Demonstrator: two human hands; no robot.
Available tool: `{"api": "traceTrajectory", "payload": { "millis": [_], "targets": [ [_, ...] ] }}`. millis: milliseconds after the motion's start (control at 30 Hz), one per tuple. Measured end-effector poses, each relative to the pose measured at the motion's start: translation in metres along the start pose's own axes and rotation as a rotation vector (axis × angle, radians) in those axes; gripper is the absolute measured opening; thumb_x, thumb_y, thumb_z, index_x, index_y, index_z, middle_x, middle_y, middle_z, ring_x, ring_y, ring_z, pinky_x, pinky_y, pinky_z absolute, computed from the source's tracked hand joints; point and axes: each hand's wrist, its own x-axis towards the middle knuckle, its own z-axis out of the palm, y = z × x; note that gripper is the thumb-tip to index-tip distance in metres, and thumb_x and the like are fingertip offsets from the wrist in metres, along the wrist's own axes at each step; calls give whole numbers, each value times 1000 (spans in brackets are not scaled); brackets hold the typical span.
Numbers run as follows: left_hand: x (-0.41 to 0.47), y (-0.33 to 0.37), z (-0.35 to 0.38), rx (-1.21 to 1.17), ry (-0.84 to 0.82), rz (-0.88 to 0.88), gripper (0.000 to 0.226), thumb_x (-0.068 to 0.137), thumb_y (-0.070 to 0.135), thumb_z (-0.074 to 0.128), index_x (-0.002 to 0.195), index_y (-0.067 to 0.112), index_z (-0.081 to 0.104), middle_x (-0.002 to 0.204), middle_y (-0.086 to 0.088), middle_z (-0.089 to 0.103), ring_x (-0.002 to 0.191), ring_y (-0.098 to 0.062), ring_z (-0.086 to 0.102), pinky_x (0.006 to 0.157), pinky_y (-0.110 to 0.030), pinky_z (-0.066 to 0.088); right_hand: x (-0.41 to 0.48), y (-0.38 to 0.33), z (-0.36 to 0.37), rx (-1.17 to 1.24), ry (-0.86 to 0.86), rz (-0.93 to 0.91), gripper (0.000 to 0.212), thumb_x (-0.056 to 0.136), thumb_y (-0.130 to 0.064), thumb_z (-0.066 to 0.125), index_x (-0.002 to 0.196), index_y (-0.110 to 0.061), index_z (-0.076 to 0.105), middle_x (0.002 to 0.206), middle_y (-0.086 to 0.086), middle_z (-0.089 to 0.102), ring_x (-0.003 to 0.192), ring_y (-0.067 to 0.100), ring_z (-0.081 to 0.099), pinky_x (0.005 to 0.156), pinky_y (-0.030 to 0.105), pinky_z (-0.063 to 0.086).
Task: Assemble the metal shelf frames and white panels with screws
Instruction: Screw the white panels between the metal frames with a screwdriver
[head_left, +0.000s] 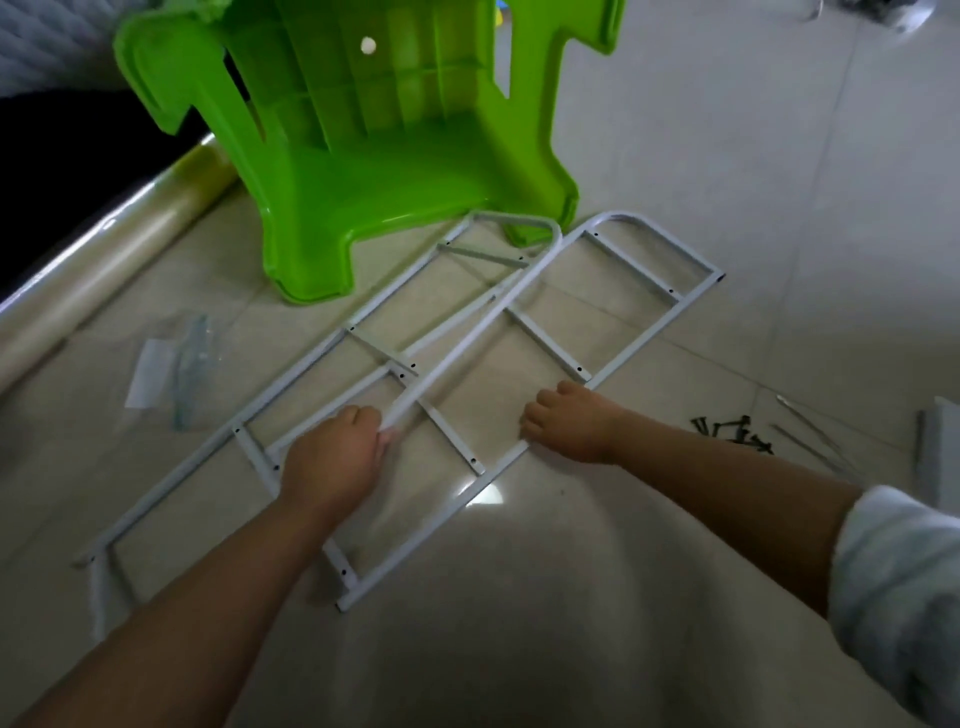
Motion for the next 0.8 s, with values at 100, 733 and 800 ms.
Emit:
{"api": "traceTrajectory", "payload": {
  "millis": [100, 733, 800],
  "targets": [
    [4, 21, -8, -121, 53, -61, 22, 91, 15, 55, 78, -2, 59, 75, -20, 60, 56, -35, 60, 47, -31, 40, -27, 39, -2, 21, -41, 97, 24, 58, -20, 82, 77, -16, 68, 76, 4, 64, 65, 21, 61, 61, 30, 48],
    [9, 75, -26, -48, 6, -281, 34, 99, 28, 30, 103, 0, 48, 98, -25, 64, 93, -41, 61, 72, -40, 44, -68, 32, 43, 220, -180, 101, 47, 92, -41, 46, 124, -7, 43, 125, 12, 48, 111, 27, 46, 91, 35, 37],
    [7, 78, -25, -39, 9, -284, 33, 99, 28, 32, 103, 0, 48, 97, -25, 64, 92, -41, 61, 73, -41, 45, -71, 31, 47, 161, -139, 44, 41, 82, -37, 65, 104, -3, 59, 103, 15, 60, 92, 27, 57, 76, 32, 45]
  ]
}}
